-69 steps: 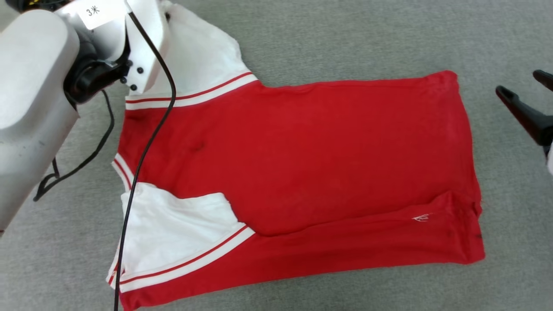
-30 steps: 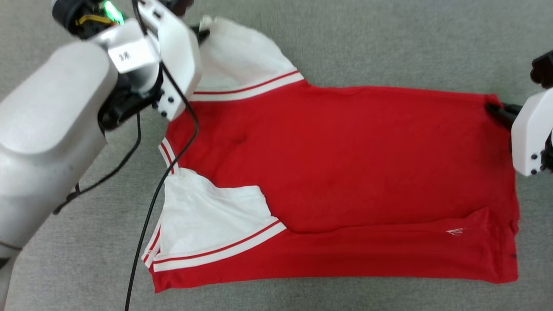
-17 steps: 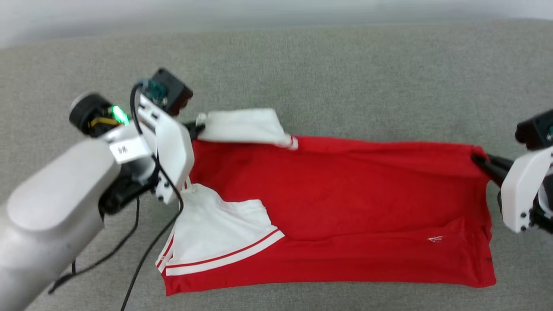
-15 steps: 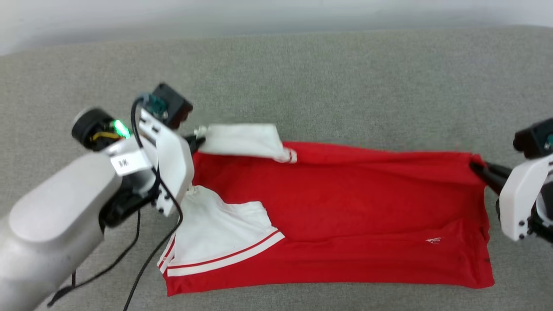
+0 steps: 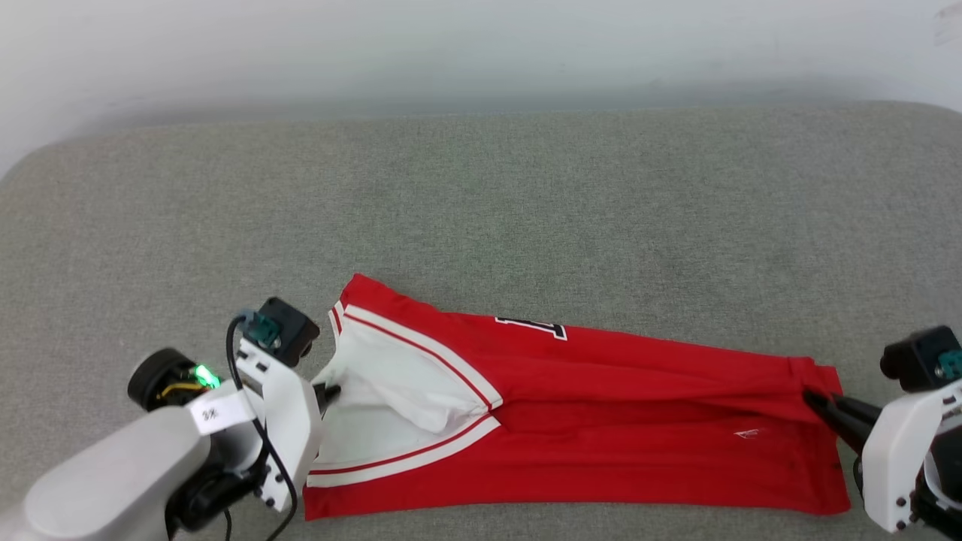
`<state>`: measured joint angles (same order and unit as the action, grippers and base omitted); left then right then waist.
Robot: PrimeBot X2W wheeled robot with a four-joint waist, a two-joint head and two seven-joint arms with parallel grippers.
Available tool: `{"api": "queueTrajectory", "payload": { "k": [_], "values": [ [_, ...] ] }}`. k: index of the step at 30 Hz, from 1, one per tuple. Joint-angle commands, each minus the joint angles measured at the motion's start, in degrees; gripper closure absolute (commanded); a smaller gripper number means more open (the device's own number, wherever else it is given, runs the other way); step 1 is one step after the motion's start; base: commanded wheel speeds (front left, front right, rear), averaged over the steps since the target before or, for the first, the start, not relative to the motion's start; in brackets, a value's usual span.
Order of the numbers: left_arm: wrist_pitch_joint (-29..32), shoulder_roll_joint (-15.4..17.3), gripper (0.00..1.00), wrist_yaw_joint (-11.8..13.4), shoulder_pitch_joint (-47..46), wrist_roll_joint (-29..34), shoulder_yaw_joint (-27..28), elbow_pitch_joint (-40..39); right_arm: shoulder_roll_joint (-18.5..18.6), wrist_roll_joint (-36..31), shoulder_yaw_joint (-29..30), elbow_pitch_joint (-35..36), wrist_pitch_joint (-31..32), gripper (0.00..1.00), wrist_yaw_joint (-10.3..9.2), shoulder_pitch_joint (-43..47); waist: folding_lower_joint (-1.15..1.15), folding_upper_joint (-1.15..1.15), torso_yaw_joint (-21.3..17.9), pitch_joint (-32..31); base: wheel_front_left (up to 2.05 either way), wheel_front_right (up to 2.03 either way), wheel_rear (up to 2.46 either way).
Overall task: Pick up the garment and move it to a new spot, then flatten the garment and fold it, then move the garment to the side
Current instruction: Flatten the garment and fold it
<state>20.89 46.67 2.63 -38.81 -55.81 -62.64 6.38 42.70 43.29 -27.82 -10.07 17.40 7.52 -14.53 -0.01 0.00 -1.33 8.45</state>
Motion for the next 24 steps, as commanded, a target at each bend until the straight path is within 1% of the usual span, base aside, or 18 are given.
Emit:
{"api": "queueTrajectory", "payload": {
  "k": [1, 3, 7, 12, 13, 14, 15, 19, 21, 24],
  "values": [
    [-0.5, 0.2, 1.0, 0.6, 1.5, -0.4, -0.2, -0.3, -0.5, -0.3, 1.1, 0.6, -0.2, 1.0, -0.07, 1.9, 0.01, 0.0, 0.1, -0.2, 0.0, 0.0, 0.0],
    [-1.3, 0.5, 1.0, 1.1, 3.3, -1.1, -0.5, -0.3, -1.2, -0.7, 2.9, 1.3, 0.1, 1.0, -0.07, 4.9, 0.01, 0.0, 0.1, -0.3, 0.0, 0.0, 0.0],
    [-1.8, -0.1, 1.0, 1.6, 5.0, -1.7, -0.9, 0.3, -2.5, -1.7, 4.3, 0.9, 0.7, 1.0, -0.07, 7.8, 0.01, 0.0, 0.4, 0.1, 0.0, 0.0, 0.0],
    [-3.2, -1.0, 1.0, 2.2, 6.0, -1.4, -1.0, 2.1, -4.7, -1.8, 5.4, -0.8, 0.6, 1.0, -0.07, 9.5, 0.01, 0.0, 0.2, 0.8, 0.0, 0.0, 0.0],
    [-3.9, -1.3, 0.89, 2.5, 6.1, -1.3, -0.7, 2.4, -5.1, -2.0, 5.8, -1.2, 0.0, 0.83, -0.07, 9.6, 0.01, 0.0, 0.2, 0.9, 0.0, 0.0, 0.0],
    [-5.1, -1.6, 0.2, 2.9, 6.3, -1.2, -0.3, 2.6, -5.7, -1.7, 6.1, -1.4, -0.2, 0.13, -0.07, 9.6, 0.01, 0.0, 0.1, 0.8, 0.0, 0.0, 0.0],
    [-6.3, -1.8, 0.0, 3.3, 6.5, -1.0, 0.0, 2.8, -6.0, -1.5, 6.4, -1.3, -0.6, 0.0, -0.06, 9.5, 0.01, 0.0, 0.0, 0.7, 0.0, 0.0, 0.0],
    [-11.0, -2.5, 0.0, 5.5, 7.7, -0.5, 1.6, 2.9, -6.0, -1.0, 8.0, 0.4, -1.9, 0.0, -0.06, 9.6, 0.01, 0.0, -0.3, -0.6, 0.0, 0.0, 0.0],
    [-13.8, -2.8, 0.0, 7.0, 8.4, -0.2, 2.5, 2.4, -5.6, -0.2, 9.3, 1.7, -2.3, 0.0, -0.06, 9.9, 0.01, 0.0, -0.3, -1.2, 0.0, 0.0, 0.0],
    [-18.7, -2.7, 0.0, 10.1, 9.1, 1.7, 4.0, 1.9, -4.6, 0.9, 11.8, 4.3, -1.7, 0.0, -0.06, 10.5, 0.01, 0.0, -0.2, -2.0, 0.0, 0.0, 0.0]
  ]
}}
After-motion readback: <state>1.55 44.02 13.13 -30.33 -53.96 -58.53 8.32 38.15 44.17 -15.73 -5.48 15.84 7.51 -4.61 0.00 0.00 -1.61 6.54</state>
